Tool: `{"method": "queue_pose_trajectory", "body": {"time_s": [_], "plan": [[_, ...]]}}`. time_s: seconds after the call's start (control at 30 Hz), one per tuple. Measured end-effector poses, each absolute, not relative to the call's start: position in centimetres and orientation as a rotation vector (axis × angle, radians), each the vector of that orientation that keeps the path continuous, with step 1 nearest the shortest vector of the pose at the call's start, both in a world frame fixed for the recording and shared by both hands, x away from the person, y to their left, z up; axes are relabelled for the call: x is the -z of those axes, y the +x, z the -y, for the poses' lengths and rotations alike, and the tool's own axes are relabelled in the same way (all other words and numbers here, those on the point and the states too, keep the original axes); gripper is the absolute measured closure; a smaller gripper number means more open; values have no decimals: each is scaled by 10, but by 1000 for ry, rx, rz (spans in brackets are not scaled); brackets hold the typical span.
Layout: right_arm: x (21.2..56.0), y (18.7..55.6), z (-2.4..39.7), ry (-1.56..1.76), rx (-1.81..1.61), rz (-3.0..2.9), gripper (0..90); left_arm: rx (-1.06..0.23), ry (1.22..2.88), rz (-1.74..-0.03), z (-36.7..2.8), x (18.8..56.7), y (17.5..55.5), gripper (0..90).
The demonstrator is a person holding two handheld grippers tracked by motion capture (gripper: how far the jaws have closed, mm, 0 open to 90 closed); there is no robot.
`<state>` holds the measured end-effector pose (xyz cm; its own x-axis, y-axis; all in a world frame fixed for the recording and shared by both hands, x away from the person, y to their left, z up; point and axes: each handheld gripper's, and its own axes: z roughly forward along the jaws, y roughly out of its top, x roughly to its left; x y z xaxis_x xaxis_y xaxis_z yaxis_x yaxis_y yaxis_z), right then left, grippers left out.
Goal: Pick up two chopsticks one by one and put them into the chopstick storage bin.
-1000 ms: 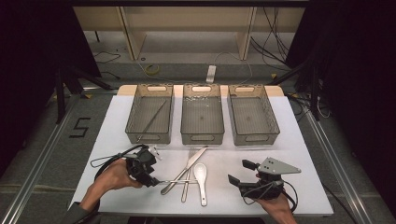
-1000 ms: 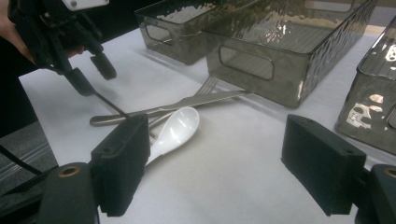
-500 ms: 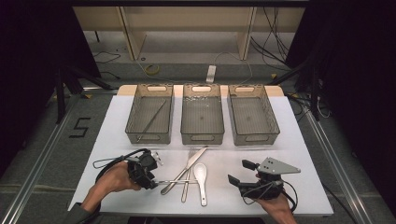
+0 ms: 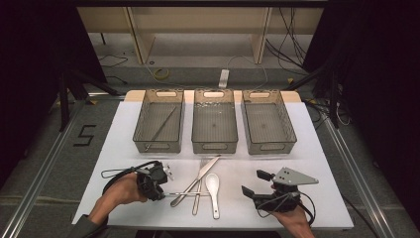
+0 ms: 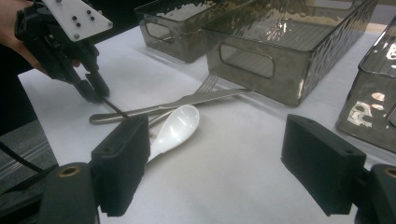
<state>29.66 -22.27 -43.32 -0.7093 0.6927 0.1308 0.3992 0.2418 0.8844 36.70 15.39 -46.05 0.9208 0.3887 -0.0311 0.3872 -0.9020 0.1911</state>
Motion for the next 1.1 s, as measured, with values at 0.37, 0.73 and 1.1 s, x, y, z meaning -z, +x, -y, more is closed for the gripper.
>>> {"method": "queue_pose_trajectory", "body": {"time_s": [0.37,0.73,1.1], "plan": [[434,296,222,1009,-1451,-2245,245,-24,2916,-450,-154,460,362,839],[433,297,222,1008,-1451,-2245,245,-49,2883,-464,-156,453,362,847],[433,297,222,1007,-1450,-2245,245,-71,2748,-581,-160,439,366,847]]}}
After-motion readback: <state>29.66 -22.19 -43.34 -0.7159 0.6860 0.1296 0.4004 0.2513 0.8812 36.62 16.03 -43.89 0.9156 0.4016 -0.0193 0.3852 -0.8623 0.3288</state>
